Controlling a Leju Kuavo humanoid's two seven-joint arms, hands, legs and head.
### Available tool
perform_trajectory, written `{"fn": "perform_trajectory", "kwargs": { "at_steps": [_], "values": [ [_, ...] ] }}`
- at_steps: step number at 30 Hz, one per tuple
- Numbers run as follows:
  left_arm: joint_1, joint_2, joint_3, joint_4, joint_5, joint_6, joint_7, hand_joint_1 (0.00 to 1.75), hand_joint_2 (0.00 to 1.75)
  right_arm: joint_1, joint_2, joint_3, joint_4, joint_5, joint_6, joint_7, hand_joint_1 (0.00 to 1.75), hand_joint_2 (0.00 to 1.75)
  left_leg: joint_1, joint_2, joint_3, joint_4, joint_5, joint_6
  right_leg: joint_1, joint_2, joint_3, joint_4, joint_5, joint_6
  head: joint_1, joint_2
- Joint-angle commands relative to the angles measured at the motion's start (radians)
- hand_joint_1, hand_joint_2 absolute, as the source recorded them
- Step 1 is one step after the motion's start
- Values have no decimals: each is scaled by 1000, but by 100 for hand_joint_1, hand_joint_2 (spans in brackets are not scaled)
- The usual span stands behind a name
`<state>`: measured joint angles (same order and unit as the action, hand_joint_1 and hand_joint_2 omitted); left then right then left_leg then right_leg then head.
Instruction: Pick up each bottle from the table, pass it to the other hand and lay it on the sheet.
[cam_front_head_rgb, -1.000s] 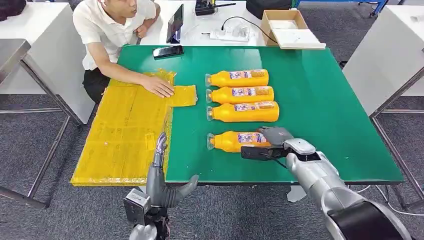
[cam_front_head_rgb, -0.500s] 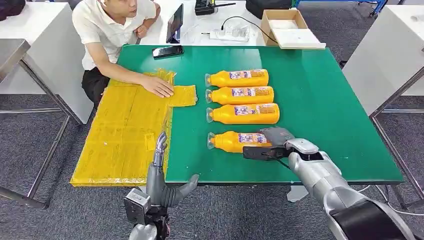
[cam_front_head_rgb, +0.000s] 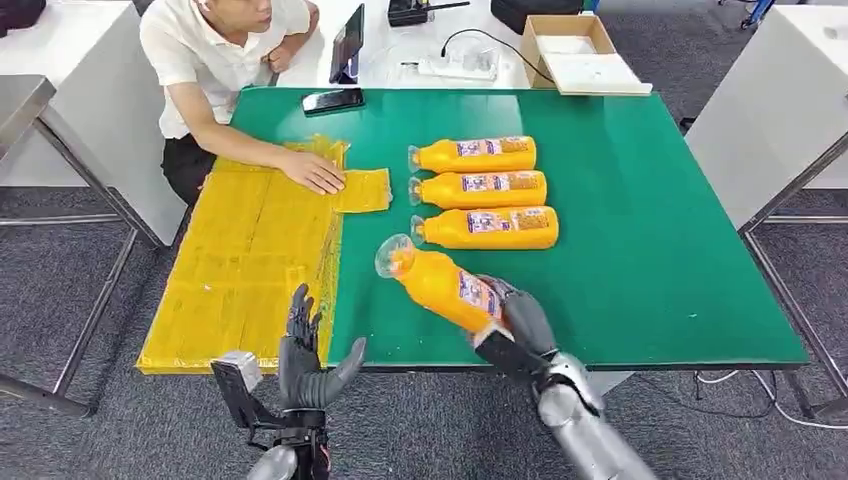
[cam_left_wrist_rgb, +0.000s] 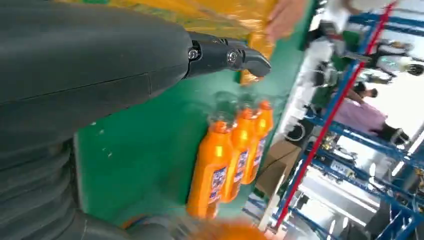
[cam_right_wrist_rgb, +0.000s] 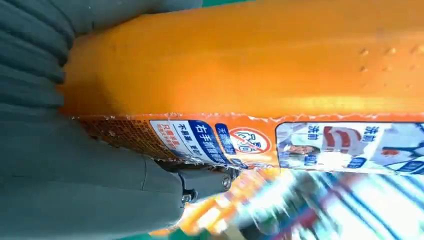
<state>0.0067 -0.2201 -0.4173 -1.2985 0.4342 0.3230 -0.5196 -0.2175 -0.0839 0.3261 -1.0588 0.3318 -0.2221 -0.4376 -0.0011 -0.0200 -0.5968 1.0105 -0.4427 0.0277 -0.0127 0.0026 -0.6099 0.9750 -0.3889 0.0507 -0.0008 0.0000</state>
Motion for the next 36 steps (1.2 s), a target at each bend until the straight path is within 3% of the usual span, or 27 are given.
{"fn": "perform_trajectory", "kwargs": {
  "at_steps": [1,10,14,18,28,36],
  "values": [
    [15,63,-31,-4,52,-125,13,0,175,91,63,-2,-247,-11,-55,-35,175,175,0,4,4,0,-3,-2,1,2,3,0,-3,-2,0,0],
    [5,71,-40,-7,29,-216,-13,0,175,47,76,72,-147,0,5,-44,175,175,-1,5,3,-1,-2,-2,-1,3,2,-1,-2,-4,1,0],
    [-8,69,-60,9,-27,-280,-21,0,175,-8,108,186,10,31,109,-27,175,175,-1,5,3,-1,-2,-1,0,4,2,-1,-1,-3,1,0],
    [-24,56,-52,38,-50,-294,-6,0,175,-61,156,281,163,82,119,-53,175,175,0,10,7,-3,-3,-2,1,7,5,-3,-1,-4,1,0],
    [-39,47,-41,64,-44,-293,16,0,175,-59,162,330,160,105,124,-63,175,175,-1,4,1,-1,-1,-1,-1,1,1,-1,-1,-2,1,0],
    [-61,29,-18,92,35,-323,71,0,175,-58,197,444,167,133,121,-57,175,175,0,5,4,0,-3,-2,0,2,2,0,-3,-4,1,0]
  ]
}}
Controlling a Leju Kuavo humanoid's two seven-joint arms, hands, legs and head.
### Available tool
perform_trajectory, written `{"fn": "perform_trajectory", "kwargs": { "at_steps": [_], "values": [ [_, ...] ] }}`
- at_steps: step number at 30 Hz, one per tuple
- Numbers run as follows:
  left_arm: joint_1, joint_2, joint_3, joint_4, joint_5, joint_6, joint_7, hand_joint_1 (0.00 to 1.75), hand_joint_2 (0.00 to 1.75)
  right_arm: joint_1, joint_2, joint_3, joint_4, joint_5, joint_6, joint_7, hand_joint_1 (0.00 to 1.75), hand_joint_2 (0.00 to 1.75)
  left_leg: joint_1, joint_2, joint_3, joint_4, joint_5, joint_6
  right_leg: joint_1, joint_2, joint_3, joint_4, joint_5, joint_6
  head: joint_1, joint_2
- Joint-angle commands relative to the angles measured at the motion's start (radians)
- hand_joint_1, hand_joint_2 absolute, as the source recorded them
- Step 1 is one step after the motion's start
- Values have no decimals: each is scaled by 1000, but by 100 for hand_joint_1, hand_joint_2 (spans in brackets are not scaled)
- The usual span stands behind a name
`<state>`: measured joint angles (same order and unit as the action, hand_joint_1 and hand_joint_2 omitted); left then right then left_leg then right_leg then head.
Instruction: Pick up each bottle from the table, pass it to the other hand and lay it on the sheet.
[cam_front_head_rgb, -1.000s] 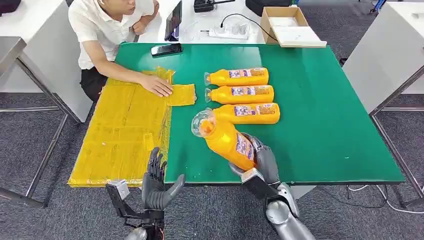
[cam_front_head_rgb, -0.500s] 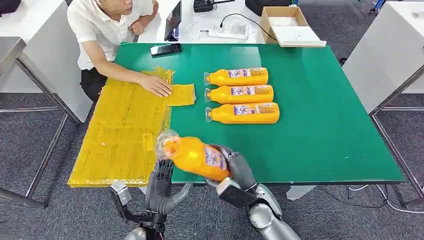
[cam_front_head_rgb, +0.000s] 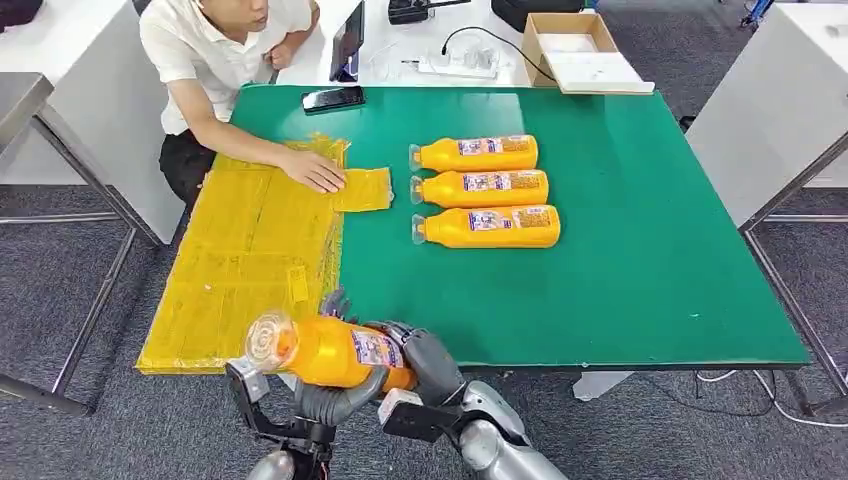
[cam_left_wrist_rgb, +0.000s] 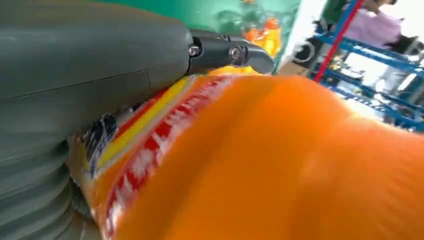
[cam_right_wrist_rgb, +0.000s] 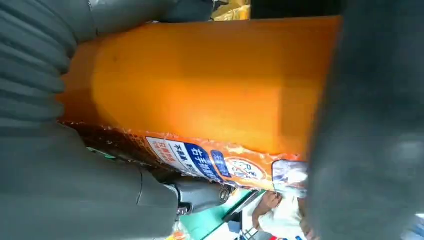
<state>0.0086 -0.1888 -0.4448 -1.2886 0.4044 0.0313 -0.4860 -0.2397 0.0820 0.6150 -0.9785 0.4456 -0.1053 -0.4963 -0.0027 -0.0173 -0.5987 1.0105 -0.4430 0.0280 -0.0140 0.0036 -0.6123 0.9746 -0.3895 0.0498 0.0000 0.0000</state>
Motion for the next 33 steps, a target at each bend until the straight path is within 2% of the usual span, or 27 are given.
{"fn": "perform_trajectory", "kwargs": {
  "at_steps": [1,2,3,4,5,6,7,12,19,20,22,24,25,27,29,30,33],
  "values": [
    [-62,-5,16,82,80,-38,41,0,175,-36,34,159,91,10,7,-1,175,175,1,1,3,-1,-1,-2,1,-1,3,0,-1,-2,0,0],
    [-60,-8,27,80,106,-49,52,17,175,-34,35,164,94,1,4,-3,175,175,1,2,5,-1,-1,-2,1,0,4,0,-1,-2,0,0],
    [-57,-6,33,72,132,-71,55,175,175,-31,35,165,93,-15,4,-4,152,175,1,2,6,-1,-2,-3,2,0,5,-1,-2,-3,0,0],
    [-52,-6,38,63,144,-80,55,175,175,-29,34,166,91,-20,5,-4,40,175,1,1,4,-1,-1,-2,1,-1,3,-1,-1,-2,0,0],
    [-46,-8,49,47,157,-83,45,175,175,-21,34,160,84,-33,0,-8,0,175,2,1,5,-1,-2,-2,2,0,4,-1,-2,-2,0,0],
    [-37,-7,58,23,174,-95,40,175,175,-12,34,157,76,-46,0,-11,0,175,2,1,6,-1,-2,-3,2,-1,6,-1,-2,-3,0,0],
    [-29,-4,63,-2,183,-111,32,175,175,-6,33,155,68,-54,-4,-15,0,0,2,1,5,-1,-2,-2,2,-1,4,-1,-2,-2,0,0],
    [14,-11,78,-89,136,-88,35,175,175,39,15,116,36,-74,-46,-32,0,0,1,0,2,0,-1,-1,1,-1,2,0,-1,-1,0,0],
    [18,11,142,-106,-11,57,1,175,175,150,-32,5,-118,-78,-111,-46,0,0,1,-1,4,0,-2,-2,2,-3,4,0,-3,-2,0,0],
    [18,21,157,-112,-125,173,-26,175,175,185,-38,-31,-170,-70,-158,-54,0,0,1,-2,2,-1,-1,-1,1,-3,2,-1,-2,-2,0,0],
    [16,33,172,-114,-144,192,-28,175,175,207,-51,-43,-206,-68,-164,-53,0,0,1,-1,2,-1,-1,-2,1,-3,2,-1,-2,-2,0,0],
    [2,41,190,-84,-345,404,-36,175,175,246,-50,-75,-270,-47,-230,-64,0,0,1,-2,2,-1,-1,-2,1,-3,2,-1,-2,-2,0,0],
    [-4,48,196,-78,-371,429,-41,175,175,255,-52,-79,-284,-41,-244,-66,0,0,1,-3,4,-2,-1,-2,1,-5,4,-1,-3,-2,0,0],
    [-24,42,231,-40,-506,577,-78,175,175,280,-53,-95,-342,-5,-317,-77,0,0,1,-1,3,-1,-1,-2,1,-2,3,0,-2,-2,0,0],
    [-33,44,246,-33,-526,594,-80,175,175,287,-53,-99,-365,8,-344,-79,0,0,1,0,2,-1,-1,-2,1,-1,2,0,-2,-2,0,0],
    [-42,49,258,-25,-584,648,-93,175,175,294,-46,-110,-387,13,-383,-90,0,0,1,-1,2,-1,-1,-2,1,-2,2,0,-2,-2,0,0],
    [-49,52,266,-25,-593,654,-94,175,175,297,-44,-111,-399,13,-390,-90,0,0,1,0,3,-1,-1,-2,1,-1,2,0,-2,-2,0,0]
  ]
}}
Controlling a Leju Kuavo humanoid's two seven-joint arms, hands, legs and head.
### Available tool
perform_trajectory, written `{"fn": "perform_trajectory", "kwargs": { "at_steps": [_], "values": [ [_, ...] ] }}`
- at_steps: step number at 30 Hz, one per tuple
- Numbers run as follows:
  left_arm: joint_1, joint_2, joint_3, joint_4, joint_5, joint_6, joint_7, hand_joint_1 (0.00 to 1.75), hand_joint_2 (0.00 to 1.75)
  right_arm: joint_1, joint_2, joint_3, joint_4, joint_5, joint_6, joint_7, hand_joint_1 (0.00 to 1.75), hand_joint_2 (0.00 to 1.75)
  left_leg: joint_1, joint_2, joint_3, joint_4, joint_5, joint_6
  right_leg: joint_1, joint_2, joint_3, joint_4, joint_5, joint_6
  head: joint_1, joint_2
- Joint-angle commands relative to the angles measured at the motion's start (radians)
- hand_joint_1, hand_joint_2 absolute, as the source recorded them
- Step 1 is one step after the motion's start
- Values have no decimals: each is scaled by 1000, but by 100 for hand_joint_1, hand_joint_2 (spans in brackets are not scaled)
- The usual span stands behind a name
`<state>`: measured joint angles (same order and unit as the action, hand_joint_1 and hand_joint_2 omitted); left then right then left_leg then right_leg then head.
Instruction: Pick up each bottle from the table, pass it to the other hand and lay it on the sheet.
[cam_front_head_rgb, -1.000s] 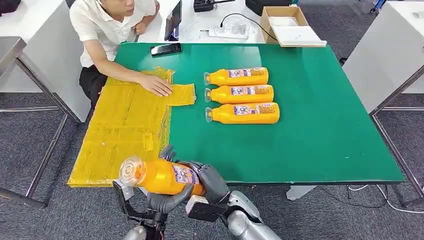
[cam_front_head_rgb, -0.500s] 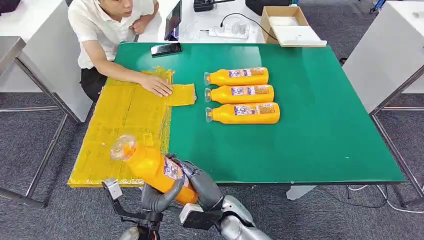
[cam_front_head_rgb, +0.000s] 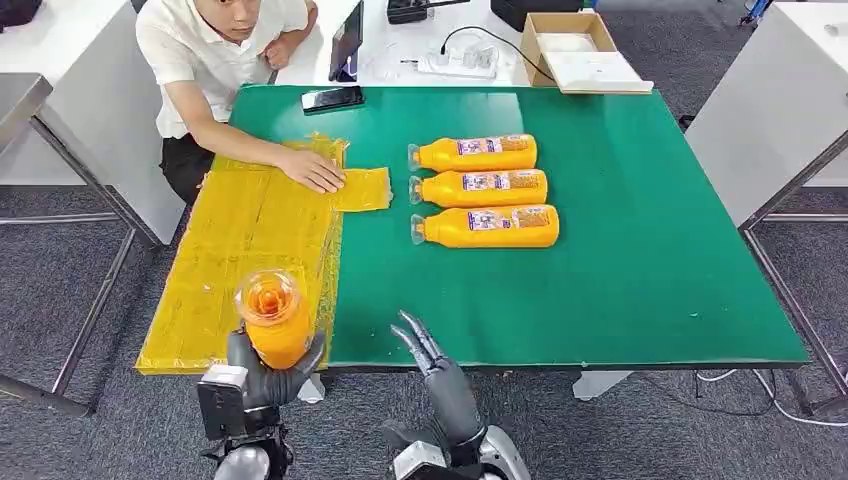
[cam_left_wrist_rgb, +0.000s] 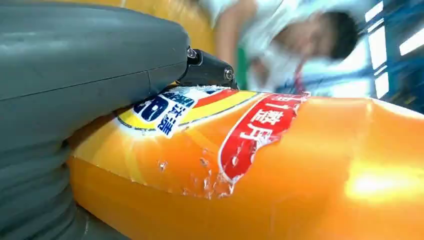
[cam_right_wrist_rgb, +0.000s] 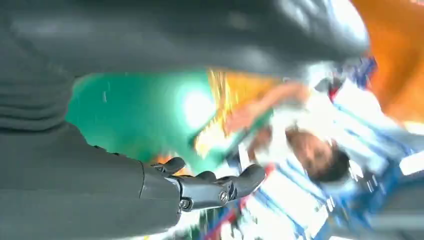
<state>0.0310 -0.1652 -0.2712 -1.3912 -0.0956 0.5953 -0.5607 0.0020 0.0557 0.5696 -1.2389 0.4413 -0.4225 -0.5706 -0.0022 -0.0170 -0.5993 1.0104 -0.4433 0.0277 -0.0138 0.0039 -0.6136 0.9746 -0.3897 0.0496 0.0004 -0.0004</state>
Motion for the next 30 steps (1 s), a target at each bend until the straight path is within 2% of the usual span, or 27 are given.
{"fn": "perform_trajectory", "kwargs": {
  "at_steps": [1,2,3,6,8,10,12,14,15,20,21,23,25,30],
  "values": [
    [-71,29,92,78,-93,90,-19,175,175,55,-18,-66,-139,17,-73,-16,0,0,0,1,3,-1,-1,-1,0,0,3,0,-1,-1,0,0],
    [-71,29,92,78,-93,90,-19,175,175,55,-18,-66,-139,17,-73,-16,0,0,0,1,3,-1,-1,-1,0,-1,2,0,-1,-1,0,0],
    [-75,-7,157,90,-211,103,-23,175,175,56,-9,-70,-137,28,-115,-35,0,0,0,1,5,-1,-1,-2,1,-1,4,0,-2,-2,0,0],
    [-119,1,138,144,-248,103,-9,175,175,64,5,-65,-137,28,-162,-47,0,0,1,0,4,-1,-1,-2,1,-2,5,0,-2,-2,0,0],
    [-172,-46,233,226,-471,103,8,175,175,62,15,-52,-126,3,-175,-58,0,0,1,-1,5,-1,-1,-2,1,-2,5,0,-2,-2,0,0],
    [-191,-51,241,248,-478,103,7,175,175,59,17,-49,-121,1,-175,-59,0,0,0,-1,3,-1,0,-1,0,-2,3,-1,-1,-1,0,0],
    [-233,-68,311,319,-603,103,8,175,175,51,20,-41,-106,-25,-168,-64,0,0,0,0,3,-1,0,-1,1,-1,3,-1,-1,-1,0,0],
    [-314,-65,383,442,-779,103,56,175,175,34,25,-30,-76,-46,-155,-66,0,0,0,1,5,-1,0,-2,1,-1,4,-1,-1,-2,0,0],
    [-362,-42,395,519,-894,103,115,175,175,26,31,-27,-61,-70,-138,-71,0,0,0,1,3,-1,0,-1,1,0,3,-1,0,-2,0,0],
    [-385,-40,419,551,-895,103,95,175,175,20,35,-25,-48,-74,-137,-74,0,0,1,3,6,-1,0,-2,1,1,6,-1,0,-3,0,0],
    [-412,-30,443,600,-1011,103,156,175,0,14,41,-24,-38,-92,-129,-82,0,0,1,3,5,-1,0,-2,1,1,4,-1,0,-2,0,0],
    [-482,11,464,746,-1101,103,230,175,0,4,66,-26,-7,-124,-134,-91,0,0,1,3,7,-2,-1,-2,1,0,6,-1,-1,-2,0,0],
    [-523,41,472,844,-1127,103,268,175,0,0,80,-23,19,-148,-140,-99,0,0,1,1,3,-1,1,-1,1,0,3,0,0,-1,0,0],
    [-584,83,481,1013,-1143,103,371,175,0,-11,105,-26,86,-202,-159,-115,0,0,1,5,8,-2,0,-3,2,2,7,-1,0,-3,0,0]
  ]
}}
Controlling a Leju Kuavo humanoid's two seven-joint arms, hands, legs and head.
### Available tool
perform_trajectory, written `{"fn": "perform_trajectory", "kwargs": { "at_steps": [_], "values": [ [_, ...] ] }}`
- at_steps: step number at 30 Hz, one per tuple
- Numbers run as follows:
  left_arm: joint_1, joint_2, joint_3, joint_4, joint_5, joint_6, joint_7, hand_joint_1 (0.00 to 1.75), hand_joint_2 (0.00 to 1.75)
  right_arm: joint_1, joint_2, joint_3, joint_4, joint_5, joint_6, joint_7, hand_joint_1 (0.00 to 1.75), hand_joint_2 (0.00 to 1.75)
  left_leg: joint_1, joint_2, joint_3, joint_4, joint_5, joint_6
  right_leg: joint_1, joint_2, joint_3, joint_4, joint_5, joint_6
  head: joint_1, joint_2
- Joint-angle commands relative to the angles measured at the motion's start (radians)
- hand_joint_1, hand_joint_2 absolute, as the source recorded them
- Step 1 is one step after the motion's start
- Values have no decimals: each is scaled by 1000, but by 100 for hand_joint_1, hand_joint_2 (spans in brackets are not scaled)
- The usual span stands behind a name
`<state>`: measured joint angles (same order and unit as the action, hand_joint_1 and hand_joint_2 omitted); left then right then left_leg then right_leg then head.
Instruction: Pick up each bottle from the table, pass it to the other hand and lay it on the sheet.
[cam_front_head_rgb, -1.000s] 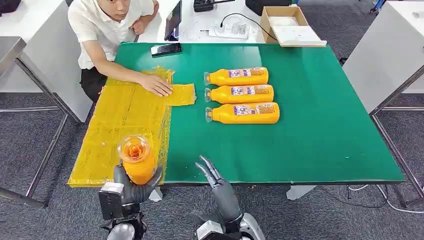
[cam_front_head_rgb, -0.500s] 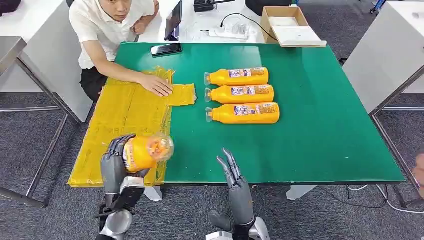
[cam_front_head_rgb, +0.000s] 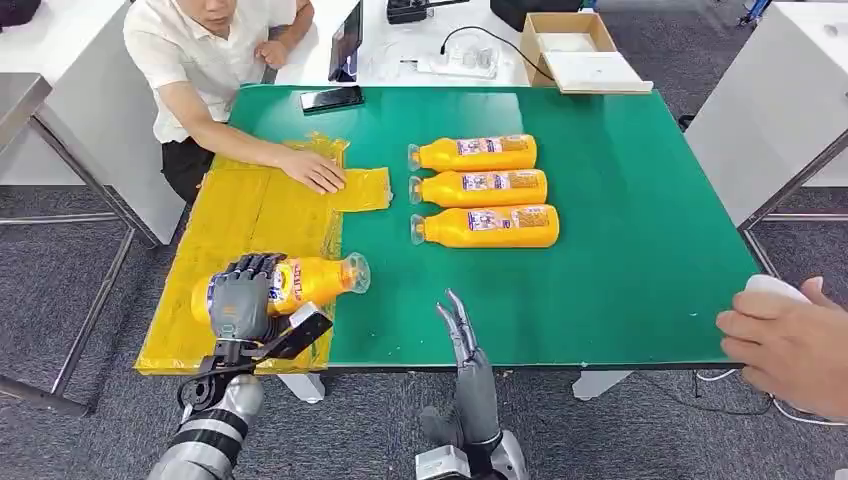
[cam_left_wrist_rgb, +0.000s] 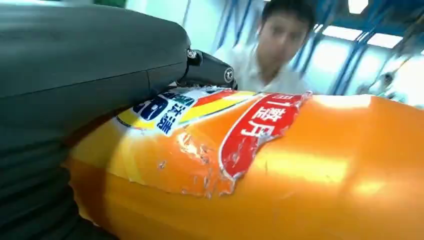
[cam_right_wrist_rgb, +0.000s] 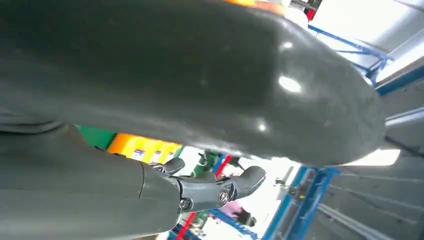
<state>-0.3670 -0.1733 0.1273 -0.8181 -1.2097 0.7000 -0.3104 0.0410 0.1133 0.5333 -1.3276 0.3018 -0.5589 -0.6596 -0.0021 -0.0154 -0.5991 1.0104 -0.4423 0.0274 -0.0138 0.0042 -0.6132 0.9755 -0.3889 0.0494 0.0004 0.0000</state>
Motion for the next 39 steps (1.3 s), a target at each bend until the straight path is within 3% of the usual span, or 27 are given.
{"fn": "perform_trajectory", "kwargs": {
  "at_steps": [1,9,10,11,14,16,20,25,28,31,33,36,39],
  "values": [
    [-189,96,80,459,-34,-2,140,175,0,-53,49,8,185,-69,-27,-29,0,0,1,2,6,-2,-1,-2,1,1,5,-2,0,-2,0,0],
    [-186,99,86,523,2,-58,154,175,0,-63,56,-9,221,-92,-50,-39,0,0,0,5,11,-3,-2,-2,0,4,9,-2,0,-3,0,0],
    [-181,98,82,520,6,-66,154,159,0,-63,55,-11,224,-95,-50,-39,0,0,0,5,12,-3,-2,-3,1,3,11,-2,-1,-3,0,0],
    [-182,95,90,522,36,-143,137,82,0,-66,57,-13,231,-96,-48,-39,0,0,1,7,16,-4,-3,-5,2,4,13,-2,-2,-5,0,0],
    [-177,81,90,507,110,-335,82,26,0,-72,56,-22,249,-98,-41,-39,0,0,1,6,16,-3,-2,-3,1,4,13,-1,-1,-4,0,0],
    [-174,75,70,499,133,-426,42,9,0,-77,55,-25,257,-94,-38,-39,0,0,0,2,17,-3,-1,-3,0,2,15,-1,-1,-4,0,0],
    [-149,77,-20,443,172,-594,-26,2,0,-84,52,-28,266,-87,-32,-39,0,0,0,0,21,-4,0,-4,1,1,21,-2,-3,-7,0,0],
    [-131,76,-87,395,197,-624,-53,0,0,-83,50,-33,266,-86,-31,-39,0,0,0,-8,28,-2,-4,-6,1,-6,19,0,-9,-4,0,0],
    [-112,74,-133,348,259,-659,-74,0,0,-82,52,-40,271,-83,-29,-39,0,0,0,-4,25,-3,-4,-6,1,-3,16,-2,-13,-5,0,0],
    [-105,75,-161,324,286,-671,-73,0,0,-83,51,-42,274,-82,-26,-39,0,0,-1,-6,33,-5,-2,-4,0,-5,34,-1,-15,-6,0,0],
    [-105,75,-161,324,286,-671,-73,0,0,-83,51,-42,274,-82,-26,-39,0,0,0,-7,34,-5,-2,-4,0,-6,35,-2,-5,-3,0,0],
    [-81,77,-245,251,415,-609,-79,0,0,-80,52,-51,283,-74,-33,-39,0,0,-1,-8,36,-3,-3,-3,0,-5,37,0,-9,-2,0,0],
    [-12,27,-261,82,615,-357,-197,0,0,-65,47,-49,270,-73,-41,-39,0,0,-1,-8,33,-3,-3,-4,0,-6,34,0,-8,-2,0,0]
  ]
}}
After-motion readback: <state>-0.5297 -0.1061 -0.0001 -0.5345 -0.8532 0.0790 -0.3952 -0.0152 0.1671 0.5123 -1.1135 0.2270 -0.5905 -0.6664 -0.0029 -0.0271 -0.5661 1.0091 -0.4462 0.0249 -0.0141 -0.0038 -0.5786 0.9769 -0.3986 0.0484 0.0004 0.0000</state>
